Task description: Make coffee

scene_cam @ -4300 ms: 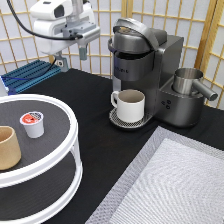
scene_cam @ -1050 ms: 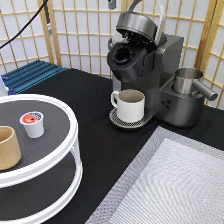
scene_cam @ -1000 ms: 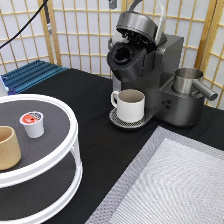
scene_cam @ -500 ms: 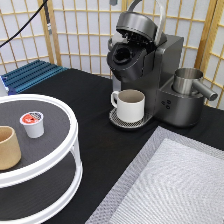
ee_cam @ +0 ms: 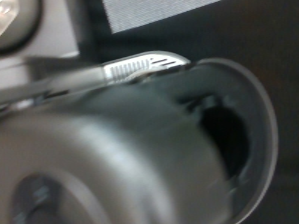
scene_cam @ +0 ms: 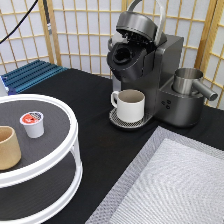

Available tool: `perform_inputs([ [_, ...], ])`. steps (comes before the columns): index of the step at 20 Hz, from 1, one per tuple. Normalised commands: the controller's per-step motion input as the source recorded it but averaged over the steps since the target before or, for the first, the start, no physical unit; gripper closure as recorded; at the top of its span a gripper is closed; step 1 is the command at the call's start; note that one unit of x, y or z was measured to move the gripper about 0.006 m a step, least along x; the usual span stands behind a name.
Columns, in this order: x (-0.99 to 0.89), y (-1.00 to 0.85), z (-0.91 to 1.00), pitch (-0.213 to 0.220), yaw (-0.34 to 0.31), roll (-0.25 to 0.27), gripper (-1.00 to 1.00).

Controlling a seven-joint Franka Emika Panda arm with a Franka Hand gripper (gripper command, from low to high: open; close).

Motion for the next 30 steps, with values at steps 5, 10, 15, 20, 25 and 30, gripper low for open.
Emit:
perform_inputs([
  [5,-0.09,-1.0,-0.53,-0.02,0.0,0.0,-1.0],
  [10,-0.39,-0.96,-0.57,-0.055,0.0,-0.013,-1.0],
  [15,-0.62,-0.72,-0.54,-0.192,0.0,-0.053,-1.0],
  [20,-0.73,-0.49,-0.45,-0.272,0.0,-0.084,-1.0],
  [25,-0.77,-0.39,-0.43,-0.286,-0.008,-0.116,-1.0],
  [30,-0.77,-0.37,-0.4,-0.285,-0.017,-0.117,-1.0],
])
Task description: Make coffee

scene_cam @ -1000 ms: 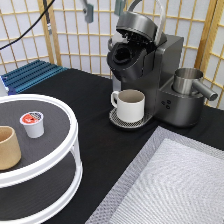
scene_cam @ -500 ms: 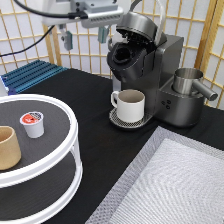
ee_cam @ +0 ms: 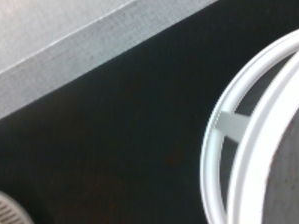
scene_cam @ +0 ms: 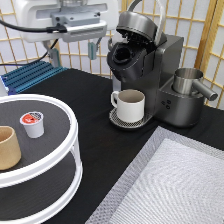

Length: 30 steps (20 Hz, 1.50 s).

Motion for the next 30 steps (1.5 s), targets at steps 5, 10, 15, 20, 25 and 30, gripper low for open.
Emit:
perform_inputs([
  [5,-0.5,-0.39,-0.36,-0.287,-0.108,-0.088,-1.0],
  [10,-0.2,-0.39,-0.19,-0.198,-0.23,-0.021,-1.0],
  [15,-0.24,-0.25,-0.04,-0.047,-0.289,0.0,-1.0],
  [20,-0.18,-0.13,-0.07,0.008,-0.339,0.002,-1.0],
  [25,-0.22,0.01,-0.21,0.017,-0.295,-0.026,-1.0],
  [30,-0.29,0.0,-0.27,0.037,-0.154,-0.07,-1.0],
])
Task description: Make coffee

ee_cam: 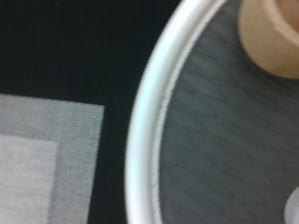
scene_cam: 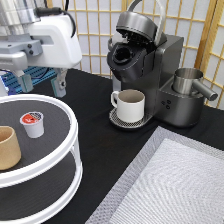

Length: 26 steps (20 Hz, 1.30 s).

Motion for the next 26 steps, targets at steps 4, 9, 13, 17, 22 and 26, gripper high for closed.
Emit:
perform_inputs([
  [4,-0.34,0.0,-0.28,0.038,-0.055,-0.076,-1.0],
  [9,-0.24,-0.02,-0.22,0.006,-0.002,-0.08,-1.0],
  [13,-0.11,-0.05,-0.29,-0.004,0.0,-0.061,-1.0],
  [17,-0.16,-0.06,-0.32,-0.027,0.0,-0.028,-1.0],
  [22,-0.45,-0.09,-0.25,0.0,0.0,-0.011,-1.0],
  [26,-0.31,-0.07,-0.21,0.0,0.0,-0.001,-1.0],
])
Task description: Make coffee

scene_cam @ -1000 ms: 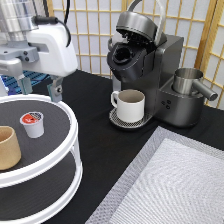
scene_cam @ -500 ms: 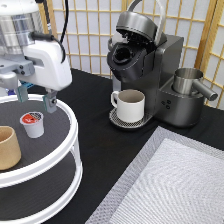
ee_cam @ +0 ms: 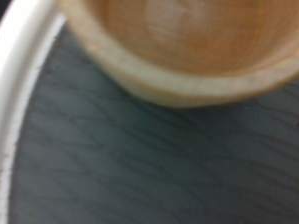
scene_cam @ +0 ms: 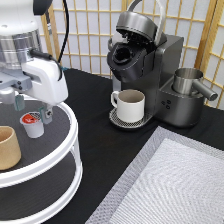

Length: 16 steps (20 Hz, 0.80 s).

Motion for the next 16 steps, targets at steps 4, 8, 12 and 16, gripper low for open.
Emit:
perform_inputs([
  [4,-0.14,-0.02,-0.28,0.0,0.0,-0.002,-1.0],
  [8,-0.03,0.02,-0.14,0.0,0.001,-0.01,-1.0],
  [12,-0.11,0.0,0.0,0.0,0.0,-0.002,1.0],
  [16,-0.05,0.0,0.03,-0.001,0.0,-0.014,1.0],
])
